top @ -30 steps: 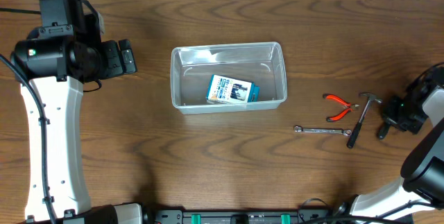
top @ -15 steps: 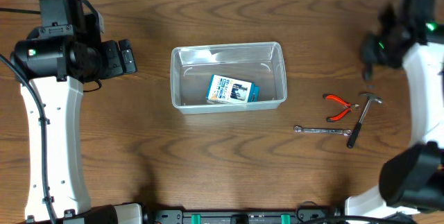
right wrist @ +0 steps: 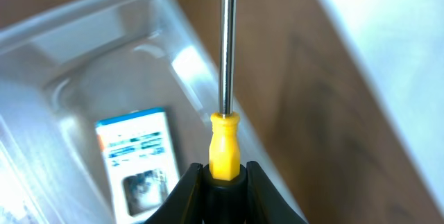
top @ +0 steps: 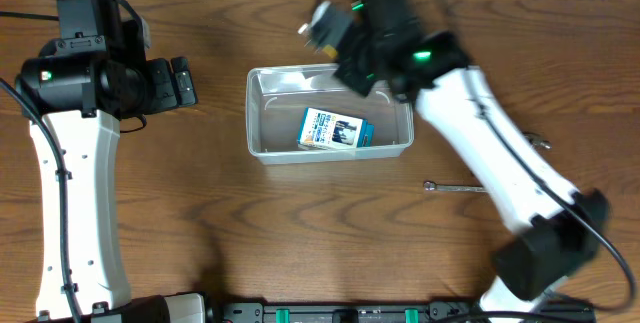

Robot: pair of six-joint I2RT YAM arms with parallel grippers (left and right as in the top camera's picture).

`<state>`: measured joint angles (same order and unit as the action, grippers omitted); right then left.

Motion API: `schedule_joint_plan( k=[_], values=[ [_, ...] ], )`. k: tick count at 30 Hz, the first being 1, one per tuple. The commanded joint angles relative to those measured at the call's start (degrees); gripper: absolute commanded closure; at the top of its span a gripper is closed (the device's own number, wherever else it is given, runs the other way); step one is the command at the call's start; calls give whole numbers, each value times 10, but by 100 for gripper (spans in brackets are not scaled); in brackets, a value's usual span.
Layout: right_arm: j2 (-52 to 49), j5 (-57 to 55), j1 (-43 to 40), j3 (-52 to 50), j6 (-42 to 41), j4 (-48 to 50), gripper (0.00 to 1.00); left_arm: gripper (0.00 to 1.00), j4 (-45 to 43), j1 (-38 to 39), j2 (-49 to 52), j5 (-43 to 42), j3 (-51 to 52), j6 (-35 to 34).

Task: Pack container
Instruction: 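Carry the screwdriver into the container and release it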

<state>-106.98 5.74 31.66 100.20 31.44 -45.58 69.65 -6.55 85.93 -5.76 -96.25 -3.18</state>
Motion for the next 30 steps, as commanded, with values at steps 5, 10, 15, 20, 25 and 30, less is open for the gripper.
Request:
schedule_joint_plan(
  k=[5, 10, 15, 20, 25, 30],
  values=[
    [-131, 72, 20, 1, 40, -32, 99, 2, 2, 0, 2, 5, 0, -3],
    [-154, 74, 19, 1, 40, -47, 99, 2, 2, 0, 2, 5, 0, -3],
    [-149, 71, 17, 3, 40, -52, 46, 2, 5, 0, 2, 5, 0, -3],
    [-103, 19, 8, 30, -22, -55, 30, 2, 12, 0, 2, 5, 0, -3],
    [-3, -79, -40, 77, -178, -61, 18, 2, 13, 0, 2, 5, 0, -3],
    [79, -171, -150, 78, -429, -129, 10, 2, 15, 0, 2, 5, 0, -3]
  ],
)
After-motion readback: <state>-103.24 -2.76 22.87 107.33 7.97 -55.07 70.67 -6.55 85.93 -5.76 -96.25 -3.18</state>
